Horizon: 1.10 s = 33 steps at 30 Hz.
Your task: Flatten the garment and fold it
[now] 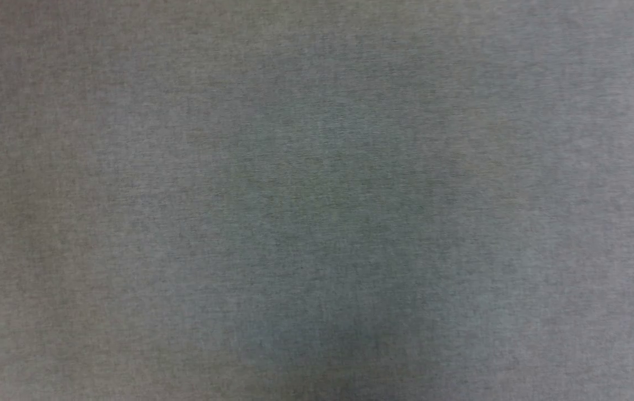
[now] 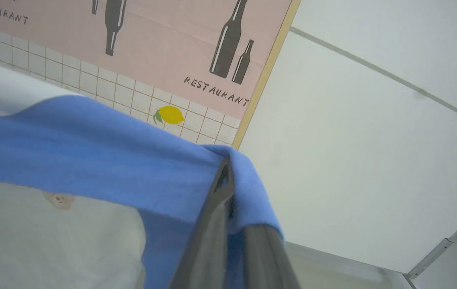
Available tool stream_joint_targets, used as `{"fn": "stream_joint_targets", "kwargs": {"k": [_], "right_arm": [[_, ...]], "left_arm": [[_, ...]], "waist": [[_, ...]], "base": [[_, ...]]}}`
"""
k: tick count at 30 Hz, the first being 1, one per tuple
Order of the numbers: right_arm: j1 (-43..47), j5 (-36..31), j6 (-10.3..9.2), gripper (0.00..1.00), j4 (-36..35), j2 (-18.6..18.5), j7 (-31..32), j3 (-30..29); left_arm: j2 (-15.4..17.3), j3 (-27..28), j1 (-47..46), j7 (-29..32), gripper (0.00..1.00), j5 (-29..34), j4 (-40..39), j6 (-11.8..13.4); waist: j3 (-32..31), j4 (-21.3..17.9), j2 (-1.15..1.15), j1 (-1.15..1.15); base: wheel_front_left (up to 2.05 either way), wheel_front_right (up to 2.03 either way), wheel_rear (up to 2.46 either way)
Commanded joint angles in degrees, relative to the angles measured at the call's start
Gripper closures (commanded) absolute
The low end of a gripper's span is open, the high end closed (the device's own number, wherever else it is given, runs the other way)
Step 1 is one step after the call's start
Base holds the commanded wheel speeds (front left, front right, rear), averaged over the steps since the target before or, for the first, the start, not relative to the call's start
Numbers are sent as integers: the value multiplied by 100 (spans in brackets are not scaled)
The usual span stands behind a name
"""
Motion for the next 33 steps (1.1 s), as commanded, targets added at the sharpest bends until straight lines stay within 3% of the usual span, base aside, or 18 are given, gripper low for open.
{"fn": "stream_joint_targets", "kwargs": {"k": [1,9,16,23,33], "right_arm": [[231,25,-16,100,127,-84,-71,-77],[1886,797,-16,100,524,-122,-59,213],[3876,1715,-16,100,-67,-178,302,340],[6181,2064,-16,100,-1417,-128,621,-152],[8568,1925,-16,100,-3033,622,985,-1003]], "left_arm": [[122,23,211,-45,100,48,188,-57],[297,-689,1862,101,100,554,711,-315],[277,-1084,3688,471,100,492,464,-393],[212,-1121,5907,904,100,100,-651,22],[279,-979,8315,1223,100,-176,-2278,826]], "waist": [[-9,80,0,-2],[-493,146,0,-2],[-1331,182,0,-2],[-2147,228,0,-2],[-2744,273,0,-2]], "base": [[0,0,0],[0,0,0],[0,0,0],[0,0,0],[0,0,0]]}}
